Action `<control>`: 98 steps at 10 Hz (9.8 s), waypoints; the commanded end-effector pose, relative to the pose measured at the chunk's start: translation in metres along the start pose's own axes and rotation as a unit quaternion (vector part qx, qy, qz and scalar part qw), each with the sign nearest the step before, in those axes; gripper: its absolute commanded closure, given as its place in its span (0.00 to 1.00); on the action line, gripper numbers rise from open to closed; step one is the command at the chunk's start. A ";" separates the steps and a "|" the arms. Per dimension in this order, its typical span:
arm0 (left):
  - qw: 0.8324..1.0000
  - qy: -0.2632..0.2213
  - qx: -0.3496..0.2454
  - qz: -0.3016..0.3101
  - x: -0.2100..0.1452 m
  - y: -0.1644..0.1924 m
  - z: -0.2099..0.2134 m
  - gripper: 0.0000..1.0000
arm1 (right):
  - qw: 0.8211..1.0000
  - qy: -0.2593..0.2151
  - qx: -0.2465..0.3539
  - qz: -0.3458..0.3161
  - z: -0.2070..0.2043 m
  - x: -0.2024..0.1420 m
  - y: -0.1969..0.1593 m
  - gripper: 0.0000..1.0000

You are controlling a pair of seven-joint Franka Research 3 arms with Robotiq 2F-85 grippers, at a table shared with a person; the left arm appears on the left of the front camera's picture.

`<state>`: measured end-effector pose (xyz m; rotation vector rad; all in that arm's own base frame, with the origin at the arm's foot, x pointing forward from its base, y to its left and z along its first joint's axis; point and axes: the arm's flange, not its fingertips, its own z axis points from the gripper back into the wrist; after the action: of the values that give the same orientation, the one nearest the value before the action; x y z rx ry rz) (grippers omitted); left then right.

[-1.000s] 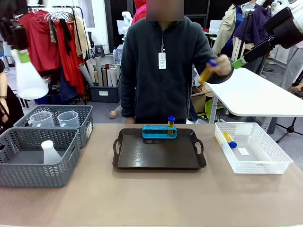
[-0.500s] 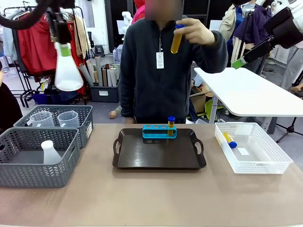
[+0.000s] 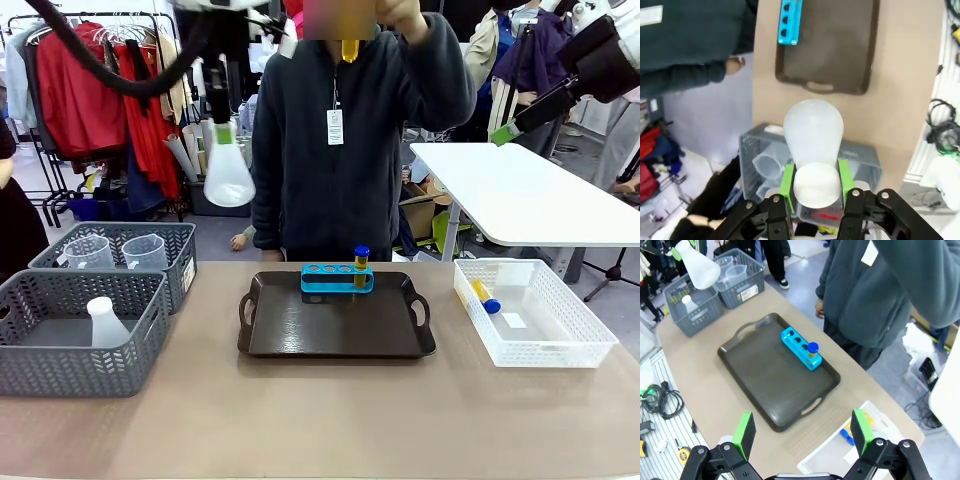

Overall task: Prepare the laboratory tools.
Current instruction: Pick up one Small flask and place it on the Handle tray, then pick up one Large Measuring Cup and place it on the Handle tray.

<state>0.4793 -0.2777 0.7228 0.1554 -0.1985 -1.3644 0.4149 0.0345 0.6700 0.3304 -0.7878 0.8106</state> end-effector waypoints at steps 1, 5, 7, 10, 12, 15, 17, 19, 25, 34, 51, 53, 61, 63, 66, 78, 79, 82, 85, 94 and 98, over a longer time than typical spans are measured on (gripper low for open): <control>1.000 -0.018 -0.007 -0.010 0.021 0.006 -0.004 1.00 | 1.000 -0.008 0.007 0.000 0.001 0.001 0.000 0.00; 0.999 -0.027 -0.015 -0.013 0.036 0.012 -0.020 1.00 | 1.000 -0.008 0.007 0.000 0.001 0.001 0.000 0.00; 1.000 -0.015 -0.011 -0.025 0.040 0.003 -0.034 1.00 | 1.000 -0.008 0.007 0.000 0.001 0.001 0.000 0.00; 1.000 -0.016 -0.012 -0.024 0.040 0.005 -0.035 1.00 | 1.000 -0.008 0.007 0.000 0.001 0.001 0.000 0.00; 0.999 -0.030 -0.020 -0.028 0.049 0.010 -0.047 1.00 | 1.000 -0.008 0.007 0.000 0.001 0.001 0.000 0.00; 0.996 -0.035 -0.030 -0.075 0.086 0.020 -0.069 1.00 | 1.000 -0.008 0.007 0.000 0.001 0.001 0.000 0.00; 0.993 -0.043 -0.045 -0.104 0.114 0.029 -0.099 1.00 | 1.000 -0.008 0.007 0.000 0.001 0.001 0.000 0.00; 0.991 -0.043 -0.067 -0.104 0.124 0.034 -0.112 1.00 | 1.000 -0.008 0.007 0.000 0.001 0.001 0.000 0.00; 0.992 -0.064 -0.080 -0.072 0.096 0.029 -0.100 1.00 | 1.000 -0.008 0.007 0.000 0.001 0.001 0.000 0.00; 0.994 -0.061 -0.074 -0.060 0.084 0.036 -0.092 1.00 | 1.000 -0.008 0.007 0.000 0.001 0.001 0.000 0.00; 0.968 -0.059 -0.144 -0.198 0.250 0.071 -0.261 1.00 | 1.000 -0.008 0.007 0.000 0.001 0.001 0.000 0.00; 0.966 -0.052 -0.145 -0.207 0.258 0.065 -0.275 1.00 | 1.000 -0.008 0.007 0.000 0.001 0.001 0.000 0.00; 0.962 -0.043 -0.160 -0.219 0.265 0.052 -0.303 0.71 | 1.000 -0.008 0.007 0.000 0.001 0.001 0.000 0.00; 0.962 -0.046 -0.159 -0.217 0.265 0.052 -0.297 0.32 | 1.000 -0.008 0.007 0.000 0.001 0.001 0.000 0.00; 0.962 -0.054 -0.162 -0.212 0.263 0.051 -0.294 0.00 | 1.000 -0.008 0.007 0.000 0.001 0.001 0.000 0.00; 0.994 0.001 -0.086 -0.068 0.119 0.001 -0.131 0.00 | 1.000 -0.008 0.007 0.000 0.001 0.001 0.000 0.00; 0.997 0.004 -0.071 -0.027 0.100 -0.004 -0.114 0.00 | 1.000 -0.008 0.007 0.000 0.001 0.001 0.000 0.00; 0.996 -0.001 -0.024 0.081 0.042 -0.007 -0.079 0.00 | 1.000 -0.008 0.007 0.000 0.001 0.001 0.000 0.00; 0.986 0.034 -0.020 0.160 -0.012 -0.025 -0.056 0.00 | 1.000 -0.008 0.007 0.000 0.001 0.001 0.000 0.00; 0.928 0.159 -0.141 0.305 -0.143 -0.051 -0.029 0.00 | 1.000 -0.008 0.007 0.000 0.001 0.001 0.000 0.00; 0.946 0.080 0.025 0.312 -0.128 -0.026 -0.045 0.00 | 1.000 -0.008 0.007 0.000 0.001 0.001 0.000 0.00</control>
<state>0.4542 -0.1630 0.6963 0.1733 -0.0380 -0.7333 0.4145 0.0343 0.6698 0.3301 -0.7848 0.8104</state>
